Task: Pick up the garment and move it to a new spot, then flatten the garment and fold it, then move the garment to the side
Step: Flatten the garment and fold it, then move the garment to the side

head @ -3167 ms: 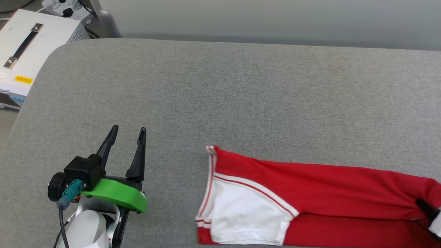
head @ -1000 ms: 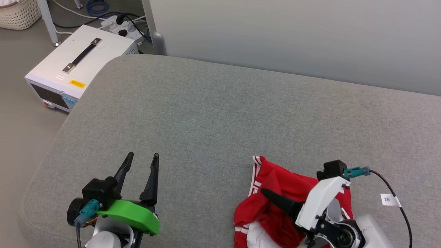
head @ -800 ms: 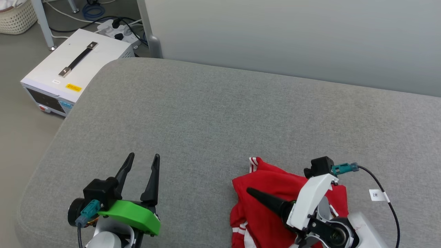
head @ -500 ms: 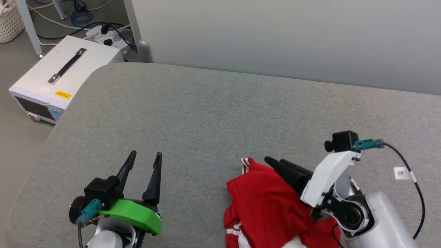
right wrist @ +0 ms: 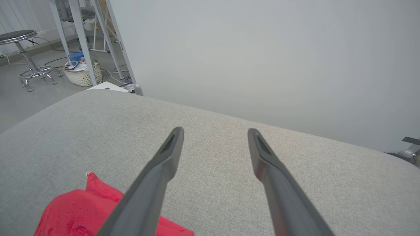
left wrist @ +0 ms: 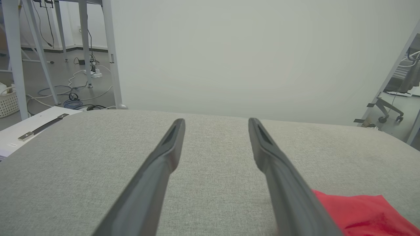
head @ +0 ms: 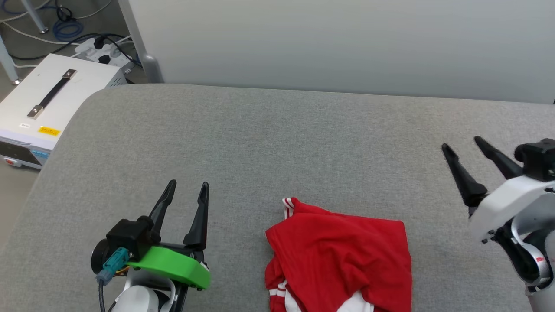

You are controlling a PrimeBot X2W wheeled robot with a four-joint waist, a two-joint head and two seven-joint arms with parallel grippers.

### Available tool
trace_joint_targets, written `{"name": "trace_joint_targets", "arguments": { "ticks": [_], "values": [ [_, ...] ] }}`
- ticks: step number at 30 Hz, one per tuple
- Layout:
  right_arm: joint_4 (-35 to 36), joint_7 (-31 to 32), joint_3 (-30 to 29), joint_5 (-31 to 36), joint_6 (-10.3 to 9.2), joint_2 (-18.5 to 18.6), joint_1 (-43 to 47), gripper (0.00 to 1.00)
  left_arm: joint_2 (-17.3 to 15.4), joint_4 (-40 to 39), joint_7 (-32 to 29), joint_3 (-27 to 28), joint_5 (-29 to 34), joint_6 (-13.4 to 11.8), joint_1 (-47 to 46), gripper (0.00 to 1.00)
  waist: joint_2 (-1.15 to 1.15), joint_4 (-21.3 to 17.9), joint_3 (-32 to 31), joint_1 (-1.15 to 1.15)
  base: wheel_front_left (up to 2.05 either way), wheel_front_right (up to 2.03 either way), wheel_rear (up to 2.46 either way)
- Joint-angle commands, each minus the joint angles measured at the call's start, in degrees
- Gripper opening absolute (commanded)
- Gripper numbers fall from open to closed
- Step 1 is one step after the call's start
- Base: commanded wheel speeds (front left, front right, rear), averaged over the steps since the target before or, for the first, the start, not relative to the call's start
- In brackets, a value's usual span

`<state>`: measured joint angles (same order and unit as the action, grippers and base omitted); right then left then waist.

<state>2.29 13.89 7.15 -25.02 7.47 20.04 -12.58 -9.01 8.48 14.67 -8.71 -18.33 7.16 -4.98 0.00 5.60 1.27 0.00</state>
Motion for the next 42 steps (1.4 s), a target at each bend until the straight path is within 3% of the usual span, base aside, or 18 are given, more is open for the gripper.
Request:
{"name": "trace_joint_targets", "arguments": {
  "ticks": [1, 7, 10, 20, 28, 31, 34, 42],
  "values": [
    [-0.04, -2.17, -1.10, 1.17, 0.02, 0.22, 1.32, 1.00, 0.39, -0.41, 0.33, 0.23, 0.43, 0.25, 0.12, 1.00, 0.00, -0.90, 0.33, 0.00, 0.00, 0.00, 0.00],
    [-0.16, -11.44, -6.24, 5.42, 0.02, -0.95, 5.25, 1.00, 0.73, -1.23, 0.33, -0.17, 0.51, 0.29, 0.88, 1.00, 0.00, -1.81, 1.00, 0.00, 0.00, 0.00, 0.00],
    [0.53, -14.88, -8.71, 5.95, 0.02, -3.41, 8.06, 1.00, 1.04, -1.74, 0.33, -0.14, 0.48, 0.30, 1.40, 1.00, 0.00, -2.10, 1.23, 0.00, 0.00, 0.00, 0.00],
    [1.56, -19.93, -11.88, 7.80, 0.02, -11.46, 14.66, 1.00, 1.62, -3.03, 0.33, 0.08, 2.14, 0.32, 2.87, 1.00, 0.00, -2.34, 1.21, 0.00, 0.00, 0.00, 0.00],
    [1.08, -19.37, -11.30, 8.01, 0.02, -12.57, 15.47, 1.00, 2.04, -3.72, 0.33, 0.02, 3.85, 0.32, 3.42, 1.00, 0.00, -2.11, 1.58, 0.00, 0.00, 0.00, 0.00],
    [1.21, -15.89, -10.21, 7.83, 0.02, -11.89, 15.51, 1.00, 1.87, -3.75, 0.33, 0.01, 3.95, 0.32, 3.03, 1.00, 0.00, -1.87, 2.03, 0.00, 0.00, 0.00, 0.00],
    [2.15, -8.12, -8.07, 6.18, 0.02, -11.59, 15.72, 1.00, 1.65, -3.64, 0.33, 0.01, 4.08, 0.32, 2.79, 1.00, 0.00, -1.73, 2.35, 0.00, 0.00, 0.00, 0.00],
    [7.91, 22.19, -6.41, 1.49, 0.02, -12.69, 16.87, 1.00, 1.28, -3.30, 0.33, -0.81, 4.20, 0.33, 1.93, 1.00, 0.00, -1.13, 4.40, 0.00, 0.00, 0.00, 0.00]
  ]
}}
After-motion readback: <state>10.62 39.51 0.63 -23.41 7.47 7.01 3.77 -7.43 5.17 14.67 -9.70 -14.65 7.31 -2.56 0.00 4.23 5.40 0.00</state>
